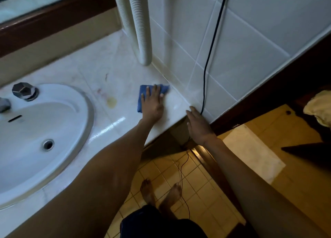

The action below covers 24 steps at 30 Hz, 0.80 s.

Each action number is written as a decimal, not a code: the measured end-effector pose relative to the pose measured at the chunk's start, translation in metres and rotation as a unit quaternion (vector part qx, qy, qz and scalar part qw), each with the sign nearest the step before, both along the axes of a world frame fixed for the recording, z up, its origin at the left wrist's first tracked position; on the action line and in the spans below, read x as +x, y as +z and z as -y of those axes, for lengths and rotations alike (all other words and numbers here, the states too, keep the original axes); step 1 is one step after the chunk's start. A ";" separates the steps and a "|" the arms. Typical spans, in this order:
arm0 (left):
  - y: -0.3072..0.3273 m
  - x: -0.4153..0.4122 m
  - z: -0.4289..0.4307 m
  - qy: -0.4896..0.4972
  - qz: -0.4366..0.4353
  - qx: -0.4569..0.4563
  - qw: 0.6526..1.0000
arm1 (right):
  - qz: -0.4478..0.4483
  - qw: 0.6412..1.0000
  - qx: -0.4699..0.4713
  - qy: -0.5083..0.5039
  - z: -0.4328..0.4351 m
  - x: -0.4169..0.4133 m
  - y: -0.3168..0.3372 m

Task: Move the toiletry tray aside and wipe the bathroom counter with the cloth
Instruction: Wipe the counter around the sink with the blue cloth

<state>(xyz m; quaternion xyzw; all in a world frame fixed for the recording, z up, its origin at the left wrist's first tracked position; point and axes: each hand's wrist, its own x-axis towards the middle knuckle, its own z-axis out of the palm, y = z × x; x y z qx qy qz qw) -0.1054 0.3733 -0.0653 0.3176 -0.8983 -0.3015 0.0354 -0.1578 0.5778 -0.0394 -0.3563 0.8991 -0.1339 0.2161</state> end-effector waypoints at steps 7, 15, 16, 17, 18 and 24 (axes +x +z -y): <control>-0.014 0.092 0.022 -0.207 0.037 -0.147 0.967 | 0.003 0.999 0.018 0.030 -0.006 -0.004 -0.015; -0.004 -0.018 0.000 -0.035 0.091 -0.065 0.993 | -0.011 0.998 0.035 0.041 -0.005 -0.004 -0.022; -0.005 -0.023 -0.016 -0.064 0.086 -0.069 0.992 | -0.014 0.998 0.039 0.045 -0.005 -0.005 -0.021; -0.005 -0.022 -0.029 -0.096 0.081 -0.074 0.989 | -0.017 0.998 0.042 0.047 -0.005 -0.005 -0.021; -0.005 -0.014 -0.038 -0.131 0.077 -0.082 0.985 | -0.023 0.998 0.043 0.046 -0.005 -0.005 -0.020; -0.007 0.038 0.002 -0.289 0.059 -0.136 0.946 | -0.023 0.999 0.036 0.028 -0.006 -0.003 -0.017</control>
